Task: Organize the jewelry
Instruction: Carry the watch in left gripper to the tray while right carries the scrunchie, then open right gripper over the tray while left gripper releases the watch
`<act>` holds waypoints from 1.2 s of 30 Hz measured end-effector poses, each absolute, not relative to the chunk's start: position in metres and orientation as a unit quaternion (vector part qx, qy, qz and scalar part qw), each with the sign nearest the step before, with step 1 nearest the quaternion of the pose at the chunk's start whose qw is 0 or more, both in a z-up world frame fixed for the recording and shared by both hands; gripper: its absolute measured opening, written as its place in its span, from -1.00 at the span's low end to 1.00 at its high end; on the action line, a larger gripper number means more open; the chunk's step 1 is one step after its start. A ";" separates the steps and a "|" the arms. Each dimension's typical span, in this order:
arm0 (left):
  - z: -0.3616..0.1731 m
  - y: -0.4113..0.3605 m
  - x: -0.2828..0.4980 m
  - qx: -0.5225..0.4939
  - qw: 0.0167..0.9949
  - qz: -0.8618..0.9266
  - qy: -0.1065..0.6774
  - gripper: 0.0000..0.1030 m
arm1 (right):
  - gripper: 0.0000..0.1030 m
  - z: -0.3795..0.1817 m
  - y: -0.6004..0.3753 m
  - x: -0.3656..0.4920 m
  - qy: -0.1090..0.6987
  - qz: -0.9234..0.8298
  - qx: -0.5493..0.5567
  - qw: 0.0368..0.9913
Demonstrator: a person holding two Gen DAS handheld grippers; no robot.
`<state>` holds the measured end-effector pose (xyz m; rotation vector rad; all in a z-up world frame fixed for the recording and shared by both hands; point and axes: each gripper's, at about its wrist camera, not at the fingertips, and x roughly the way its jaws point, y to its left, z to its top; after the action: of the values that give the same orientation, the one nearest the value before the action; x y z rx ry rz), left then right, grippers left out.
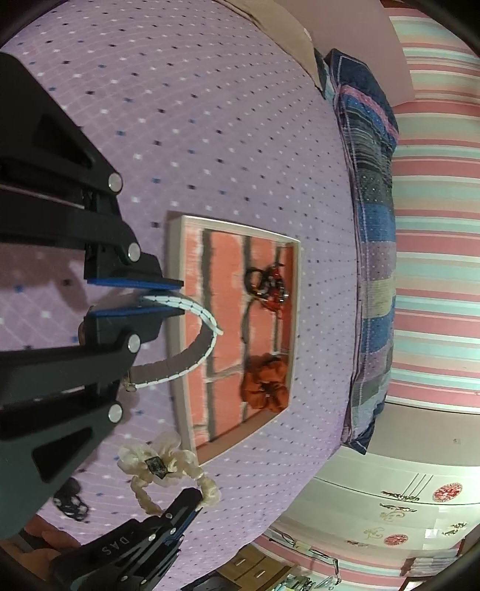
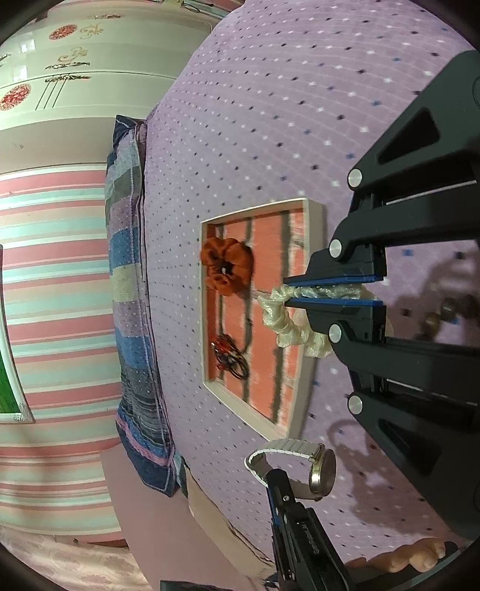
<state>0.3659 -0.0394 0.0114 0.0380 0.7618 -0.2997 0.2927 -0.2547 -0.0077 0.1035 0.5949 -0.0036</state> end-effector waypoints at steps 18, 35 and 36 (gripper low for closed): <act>-0.022 -0.085 0.494 0.017 0.906 -0.132 0.401 -0.83 | -0.87 -0.026 -0.291 0.430 0.321 -0.026 0.040 0.946; -0.068 -0.108 0.553 0.033 0.897 -0.110 0.427 -0.82 | -0.87 -0.063 -0.314 0.485 0.375 -0.040 0.054 0.925; -0.070 -0.107 0.554 0.033 0.897 -0.108 0.428 -0.82 | -0.86 -0.066 -0.315 0.487 0.378 -0.041 0.055 0.923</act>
<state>0.5537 -0.1067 -0.0699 0.0691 0.8870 -0.2232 0.4871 -0.3150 -0.0659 0.1129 0.7768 -0.0840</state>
